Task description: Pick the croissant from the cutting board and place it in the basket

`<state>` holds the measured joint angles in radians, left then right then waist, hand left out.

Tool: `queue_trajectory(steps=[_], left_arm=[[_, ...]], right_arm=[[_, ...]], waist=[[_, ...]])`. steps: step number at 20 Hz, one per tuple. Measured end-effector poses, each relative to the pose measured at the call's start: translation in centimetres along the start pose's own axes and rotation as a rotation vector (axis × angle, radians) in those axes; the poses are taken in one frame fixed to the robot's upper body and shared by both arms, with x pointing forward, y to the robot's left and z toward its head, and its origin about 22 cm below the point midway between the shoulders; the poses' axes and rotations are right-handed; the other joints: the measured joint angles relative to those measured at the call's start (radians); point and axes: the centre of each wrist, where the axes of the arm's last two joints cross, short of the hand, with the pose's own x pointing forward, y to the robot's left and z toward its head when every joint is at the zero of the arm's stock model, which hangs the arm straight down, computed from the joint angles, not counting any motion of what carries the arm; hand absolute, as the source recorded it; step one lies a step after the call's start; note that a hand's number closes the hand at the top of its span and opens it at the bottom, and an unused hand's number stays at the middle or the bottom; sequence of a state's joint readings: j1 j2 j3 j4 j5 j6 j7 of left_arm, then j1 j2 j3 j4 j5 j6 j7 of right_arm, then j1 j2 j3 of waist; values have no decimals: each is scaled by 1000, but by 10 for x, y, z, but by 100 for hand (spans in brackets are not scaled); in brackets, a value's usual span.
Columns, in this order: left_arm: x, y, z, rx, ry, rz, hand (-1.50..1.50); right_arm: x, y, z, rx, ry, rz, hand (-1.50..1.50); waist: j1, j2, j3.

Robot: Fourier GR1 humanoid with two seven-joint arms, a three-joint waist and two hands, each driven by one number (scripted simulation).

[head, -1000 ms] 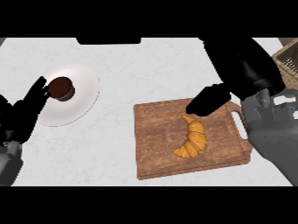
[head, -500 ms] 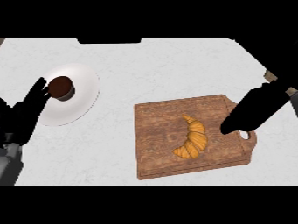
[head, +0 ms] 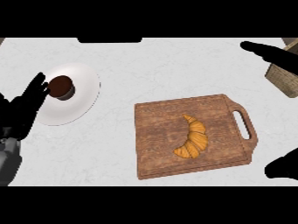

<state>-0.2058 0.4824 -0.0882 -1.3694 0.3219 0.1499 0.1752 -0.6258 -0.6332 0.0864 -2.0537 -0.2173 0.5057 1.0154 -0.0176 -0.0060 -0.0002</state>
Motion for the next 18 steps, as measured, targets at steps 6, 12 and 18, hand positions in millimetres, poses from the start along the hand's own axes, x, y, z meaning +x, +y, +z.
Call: queue_trajectory(steps=[6, 12, 18], left_arm=[[0, -4, 2, -10, -6, -2, 0], [-7, -7, 5, -18, -8, 1, 0], [-10, -7, 1, -21, -11, 1, 0]], right_arm=[[-26, 42, 12, -21, 28, -18, -150], [-52, 90, -6, -87, 30, -42, -150], [-73, 128, -33, -138, 9, -126, -150]], waist=[[10, 4, 1], [18, 6, 1], [19, 7, 1]])
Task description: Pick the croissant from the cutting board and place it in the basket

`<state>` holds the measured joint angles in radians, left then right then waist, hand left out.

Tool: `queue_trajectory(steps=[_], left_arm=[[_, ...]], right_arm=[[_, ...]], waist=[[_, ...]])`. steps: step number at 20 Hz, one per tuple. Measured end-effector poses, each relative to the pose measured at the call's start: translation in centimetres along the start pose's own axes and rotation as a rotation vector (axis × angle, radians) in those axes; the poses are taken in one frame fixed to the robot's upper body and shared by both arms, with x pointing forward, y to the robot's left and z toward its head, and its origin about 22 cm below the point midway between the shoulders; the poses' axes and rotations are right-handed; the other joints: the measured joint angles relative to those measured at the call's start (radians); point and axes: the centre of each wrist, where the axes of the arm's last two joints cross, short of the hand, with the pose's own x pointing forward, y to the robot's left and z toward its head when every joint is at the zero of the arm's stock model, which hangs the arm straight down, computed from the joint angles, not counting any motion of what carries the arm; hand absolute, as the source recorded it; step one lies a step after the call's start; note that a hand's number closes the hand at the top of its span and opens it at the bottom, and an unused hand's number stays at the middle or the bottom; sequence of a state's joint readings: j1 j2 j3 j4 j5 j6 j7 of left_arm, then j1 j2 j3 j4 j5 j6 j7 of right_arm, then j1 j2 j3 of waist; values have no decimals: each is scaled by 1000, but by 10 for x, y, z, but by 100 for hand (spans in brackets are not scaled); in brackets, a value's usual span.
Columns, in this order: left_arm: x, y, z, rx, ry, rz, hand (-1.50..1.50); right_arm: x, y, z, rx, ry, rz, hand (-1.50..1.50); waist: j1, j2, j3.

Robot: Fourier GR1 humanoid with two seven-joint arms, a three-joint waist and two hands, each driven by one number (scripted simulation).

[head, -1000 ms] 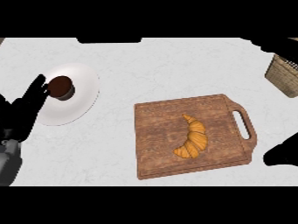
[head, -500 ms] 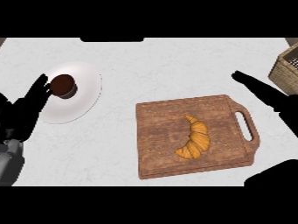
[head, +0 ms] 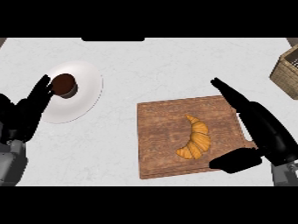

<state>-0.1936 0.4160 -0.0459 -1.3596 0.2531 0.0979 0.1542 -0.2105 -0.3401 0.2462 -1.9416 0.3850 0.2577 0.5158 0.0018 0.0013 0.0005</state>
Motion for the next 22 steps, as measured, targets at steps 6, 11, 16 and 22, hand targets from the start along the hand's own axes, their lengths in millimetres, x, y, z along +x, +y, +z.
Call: queue_trajectory(steps=[6, 11, 16, 22], left_arm=[[1, 2, 0, 7, 0, 1, 0], [9, 6, -1, 13, 2, -8, 0], [11, 10, -5, 11, 3, 0, 0], [2, 10, -3, 7, 6, 0, 0]], right_arm=[[-13, 32, -29, 43, 53, 28, -150], [-22, 45, -36, 103, 95, 70, -150], [-39, 53, -33, 119, 104, 91, -150], [-46, 46, -27, 132, 84, 67, -150]], waist=[[3, 0, 0], [1, -1, 0], [-1, -1, 0], [-2, -1, 0]])
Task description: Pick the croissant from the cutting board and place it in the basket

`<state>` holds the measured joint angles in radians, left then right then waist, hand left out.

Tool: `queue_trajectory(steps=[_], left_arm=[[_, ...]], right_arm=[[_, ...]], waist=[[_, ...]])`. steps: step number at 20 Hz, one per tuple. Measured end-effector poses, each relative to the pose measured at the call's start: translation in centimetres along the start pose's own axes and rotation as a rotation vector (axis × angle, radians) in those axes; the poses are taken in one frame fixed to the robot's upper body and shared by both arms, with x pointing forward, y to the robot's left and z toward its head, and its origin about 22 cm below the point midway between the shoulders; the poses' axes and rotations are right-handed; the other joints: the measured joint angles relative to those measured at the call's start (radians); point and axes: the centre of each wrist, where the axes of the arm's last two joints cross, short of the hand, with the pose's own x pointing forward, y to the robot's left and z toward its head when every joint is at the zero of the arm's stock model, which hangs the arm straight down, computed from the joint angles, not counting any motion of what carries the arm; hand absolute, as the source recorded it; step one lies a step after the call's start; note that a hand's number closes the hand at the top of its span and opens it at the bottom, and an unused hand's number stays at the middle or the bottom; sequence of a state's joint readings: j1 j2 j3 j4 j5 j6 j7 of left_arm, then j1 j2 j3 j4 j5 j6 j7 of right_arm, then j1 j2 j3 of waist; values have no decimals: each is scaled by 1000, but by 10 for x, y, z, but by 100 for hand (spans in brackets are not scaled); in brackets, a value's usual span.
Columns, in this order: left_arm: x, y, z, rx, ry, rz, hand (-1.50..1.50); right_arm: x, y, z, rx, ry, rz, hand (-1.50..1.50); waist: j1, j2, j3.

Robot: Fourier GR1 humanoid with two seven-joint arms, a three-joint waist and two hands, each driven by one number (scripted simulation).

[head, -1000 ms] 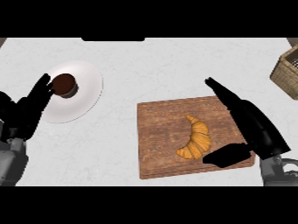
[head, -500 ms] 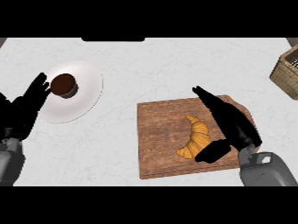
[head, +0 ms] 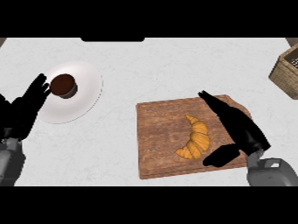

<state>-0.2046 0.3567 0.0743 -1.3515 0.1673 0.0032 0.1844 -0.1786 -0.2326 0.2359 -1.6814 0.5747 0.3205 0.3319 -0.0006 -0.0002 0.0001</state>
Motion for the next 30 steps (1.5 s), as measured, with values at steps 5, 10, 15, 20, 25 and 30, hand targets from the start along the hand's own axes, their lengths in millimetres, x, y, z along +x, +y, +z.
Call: queue_trajectory(steps=[5, 10, 15, 20, 25, 30], left_arm=[[-1, -4, 0, 3, 3, -5, 0], [0, -2, 1, 2, -1, -6, 0], [3, -2, 5, 2, 0, 1, 0], [4, -2, 3, -3, 1, 3, 0], [2, -4, 3, -1, 4, -1, 0], [7, -3, 2, 1, 0, -4, 0]], right_arm=[[-3, 8, 4, 27, -41, -26, -150], [-3, 19, 4, 42, -58, -11, -150], [-6, 28, 2, 30, -21, 34, -150], [-6, 40, -8, 31, 0, 62, -150], [-5, 50, -17, 57, -24, 155, 150], [-1, 57, -21, 43, -39, 198, 150]], waist=[[0, 0, 0], [0, 0, 0], [1, 0, 0], [1, 0, 0], [2, -4, -3], [1, -9, -7]])
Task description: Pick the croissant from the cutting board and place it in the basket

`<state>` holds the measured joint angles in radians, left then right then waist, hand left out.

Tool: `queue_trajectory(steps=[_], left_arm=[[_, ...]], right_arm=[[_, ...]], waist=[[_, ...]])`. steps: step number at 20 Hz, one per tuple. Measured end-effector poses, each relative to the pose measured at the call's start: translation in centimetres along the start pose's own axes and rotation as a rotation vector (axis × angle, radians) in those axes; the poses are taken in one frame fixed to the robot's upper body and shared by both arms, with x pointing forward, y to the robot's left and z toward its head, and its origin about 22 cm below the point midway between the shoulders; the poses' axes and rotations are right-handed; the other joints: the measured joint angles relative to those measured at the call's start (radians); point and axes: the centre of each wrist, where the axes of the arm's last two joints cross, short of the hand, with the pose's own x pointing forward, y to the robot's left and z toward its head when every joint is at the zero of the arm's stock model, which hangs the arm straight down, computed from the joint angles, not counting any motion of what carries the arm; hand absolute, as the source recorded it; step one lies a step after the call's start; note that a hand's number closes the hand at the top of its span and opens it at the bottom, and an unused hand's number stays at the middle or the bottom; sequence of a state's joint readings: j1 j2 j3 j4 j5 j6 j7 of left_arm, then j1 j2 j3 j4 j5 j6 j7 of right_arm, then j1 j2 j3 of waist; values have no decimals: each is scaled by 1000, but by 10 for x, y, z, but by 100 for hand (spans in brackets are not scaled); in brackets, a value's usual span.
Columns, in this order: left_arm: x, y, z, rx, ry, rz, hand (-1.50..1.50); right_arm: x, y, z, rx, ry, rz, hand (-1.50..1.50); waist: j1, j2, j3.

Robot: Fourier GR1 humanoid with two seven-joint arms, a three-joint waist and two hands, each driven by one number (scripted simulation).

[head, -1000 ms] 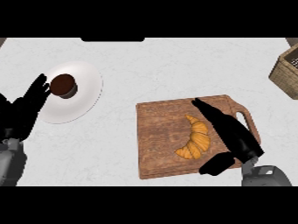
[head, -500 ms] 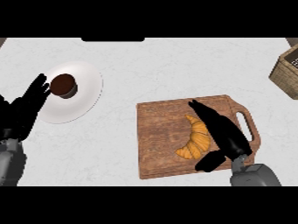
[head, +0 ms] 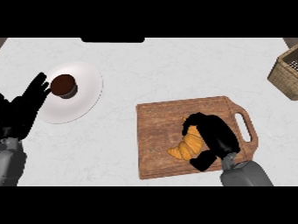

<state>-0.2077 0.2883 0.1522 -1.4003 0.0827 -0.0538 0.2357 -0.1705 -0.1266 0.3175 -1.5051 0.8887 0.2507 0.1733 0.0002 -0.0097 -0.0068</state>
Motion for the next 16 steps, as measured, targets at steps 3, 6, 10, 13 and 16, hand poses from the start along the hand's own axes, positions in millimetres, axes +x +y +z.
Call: queue_trajectory(steps=[3, 6, 10, 13, 16], left_arm=[[-2, -2, 0, -1, -2, 2, 0], [0, -5, -2, -18, -7, -2, 0], [2, -12, -5, -41, -23, -6, 0], [10, -21, -11, -60, -31, -5, 0], [12, -22, -11, -67, -32, -10, 0]], right_arm=[[11, -9, -14, -16, 58, -12, 150], [23, -35, -35, -117, 239, -68, 150], [39, -74, -63, -251, 479, -142, 150], [63, -99, -87, -298, 594, -168, 150], [80, -115, -108, -351, 645, -221, 150]], waist=[[3, 3, 0], [21, 12, 3], [52, 22, 3], [65, 26, 5], [75, 27, 6]])
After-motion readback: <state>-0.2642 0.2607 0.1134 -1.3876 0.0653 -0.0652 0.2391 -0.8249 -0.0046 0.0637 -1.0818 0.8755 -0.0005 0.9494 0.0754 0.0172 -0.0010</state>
